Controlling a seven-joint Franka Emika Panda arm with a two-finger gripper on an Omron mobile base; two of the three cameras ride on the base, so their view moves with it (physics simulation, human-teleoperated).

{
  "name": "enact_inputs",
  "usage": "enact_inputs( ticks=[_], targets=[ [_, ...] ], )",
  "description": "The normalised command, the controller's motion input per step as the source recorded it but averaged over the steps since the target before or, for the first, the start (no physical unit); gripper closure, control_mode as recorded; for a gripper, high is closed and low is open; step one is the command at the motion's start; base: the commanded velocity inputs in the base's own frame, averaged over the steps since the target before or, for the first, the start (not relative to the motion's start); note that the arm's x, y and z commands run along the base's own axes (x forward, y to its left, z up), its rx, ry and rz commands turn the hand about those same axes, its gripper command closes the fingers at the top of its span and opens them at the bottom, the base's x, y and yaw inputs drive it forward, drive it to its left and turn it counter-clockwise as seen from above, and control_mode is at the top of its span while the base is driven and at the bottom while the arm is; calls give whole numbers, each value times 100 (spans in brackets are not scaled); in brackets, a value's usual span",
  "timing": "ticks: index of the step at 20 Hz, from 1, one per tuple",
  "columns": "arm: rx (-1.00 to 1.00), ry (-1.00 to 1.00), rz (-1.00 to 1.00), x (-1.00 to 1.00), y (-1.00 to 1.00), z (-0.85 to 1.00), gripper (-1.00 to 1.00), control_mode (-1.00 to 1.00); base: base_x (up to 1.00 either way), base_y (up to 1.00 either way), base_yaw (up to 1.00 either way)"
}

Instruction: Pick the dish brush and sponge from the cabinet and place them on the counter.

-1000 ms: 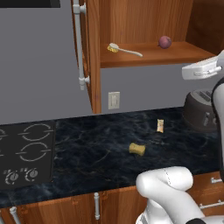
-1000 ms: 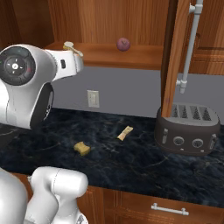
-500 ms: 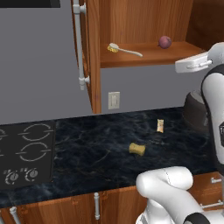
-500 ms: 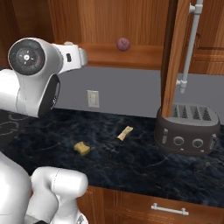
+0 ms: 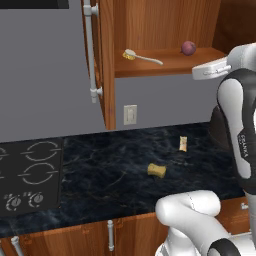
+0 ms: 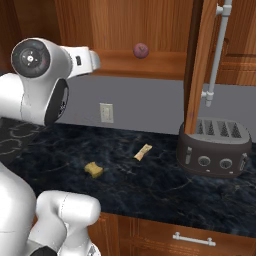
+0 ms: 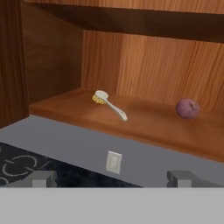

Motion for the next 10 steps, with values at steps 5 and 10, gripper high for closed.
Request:
enact_inputs(
  ticks=[5, 10],
  targets=[
    [-1, 0, -3, 22, 3, 0, -100, -100, 0, 0, 0],
    [0, 0, 0, 24, 0, 0, -100, -100, 0, 0, 0]
  ],
)
